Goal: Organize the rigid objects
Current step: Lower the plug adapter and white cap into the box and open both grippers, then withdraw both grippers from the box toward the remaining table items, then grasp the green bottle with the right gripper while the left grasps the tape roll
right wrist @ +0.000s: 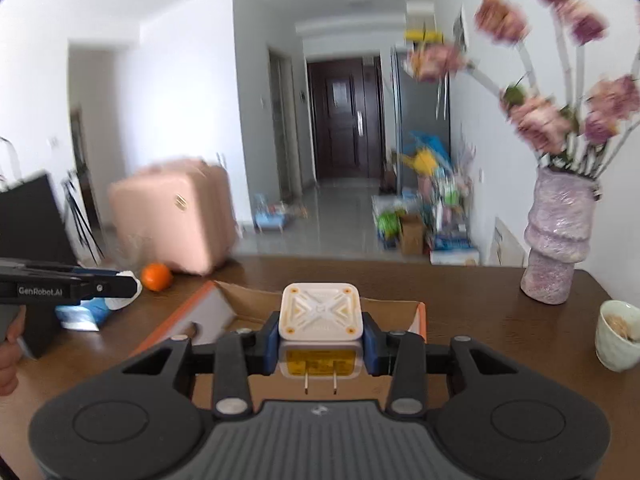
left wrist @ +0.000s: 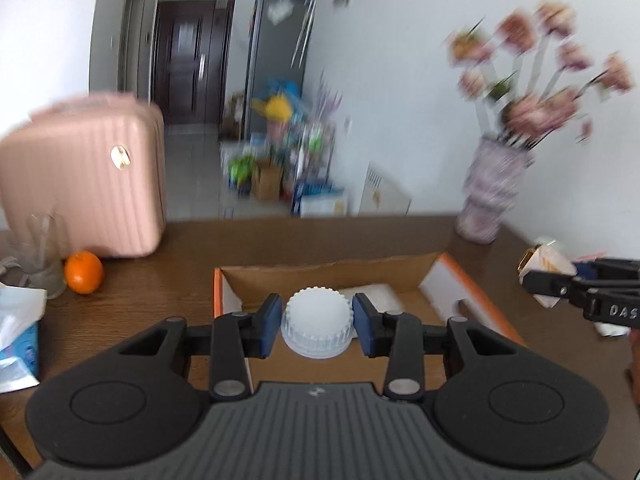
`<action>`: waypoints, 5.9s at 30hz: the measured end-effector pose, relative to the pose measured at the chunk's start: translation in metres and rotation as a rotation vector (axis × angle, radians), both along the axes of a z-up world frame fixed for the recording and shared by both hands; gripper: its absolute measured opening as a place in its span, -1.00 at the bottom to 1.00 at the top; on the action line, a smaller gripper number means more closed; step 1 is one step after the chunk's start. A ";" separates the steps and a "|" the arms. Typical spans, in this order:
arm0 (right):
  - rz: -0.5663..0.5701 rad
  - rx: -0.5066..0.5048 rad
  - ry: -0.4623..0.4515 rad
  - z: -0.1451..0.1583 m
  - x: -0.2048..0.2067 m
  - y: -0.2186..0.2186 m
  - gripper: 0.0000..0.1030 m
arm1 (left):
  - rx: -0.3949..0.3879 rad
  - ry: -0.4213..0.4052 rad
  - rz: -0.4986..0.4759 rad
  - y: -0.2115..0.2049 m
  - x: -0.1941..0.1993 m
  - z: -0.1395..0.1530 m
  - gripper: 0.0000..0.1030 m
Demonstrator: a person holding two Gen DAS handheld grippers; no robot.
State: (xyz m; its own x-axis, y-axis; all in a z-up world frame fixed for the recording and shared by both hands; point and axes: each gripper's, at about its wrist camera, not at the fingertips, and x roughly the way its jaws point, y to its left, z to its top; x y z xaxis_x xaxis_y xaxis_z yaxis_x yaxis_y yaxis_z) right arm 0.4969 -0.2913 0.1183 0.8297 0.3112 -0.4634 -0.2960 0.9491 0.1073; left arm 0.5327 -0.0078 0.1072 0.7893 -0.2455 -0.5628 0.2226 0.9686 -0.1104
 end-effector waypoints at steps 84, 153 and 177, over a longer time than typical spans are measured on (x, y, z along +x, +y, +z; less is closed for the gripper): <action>-0.058 -0.118 -0.208 -0.096 -0.388 -0.013 0.78 | 0.112 -0.210 0.096 0.008 -0.421 -0.071 1.00; 0.255 -0.188 0.120 -0.147 -0.127 0.128 -0.41 | 0.092 0.067 0.037 0.005 -0.136 -0.142 -0.15; 0.124 -0.116 0.028 -0.111 -0.281 0.098 -0.42 | 0.027 -0.049 0.089 0.026 -0.307 -0.099 -0.15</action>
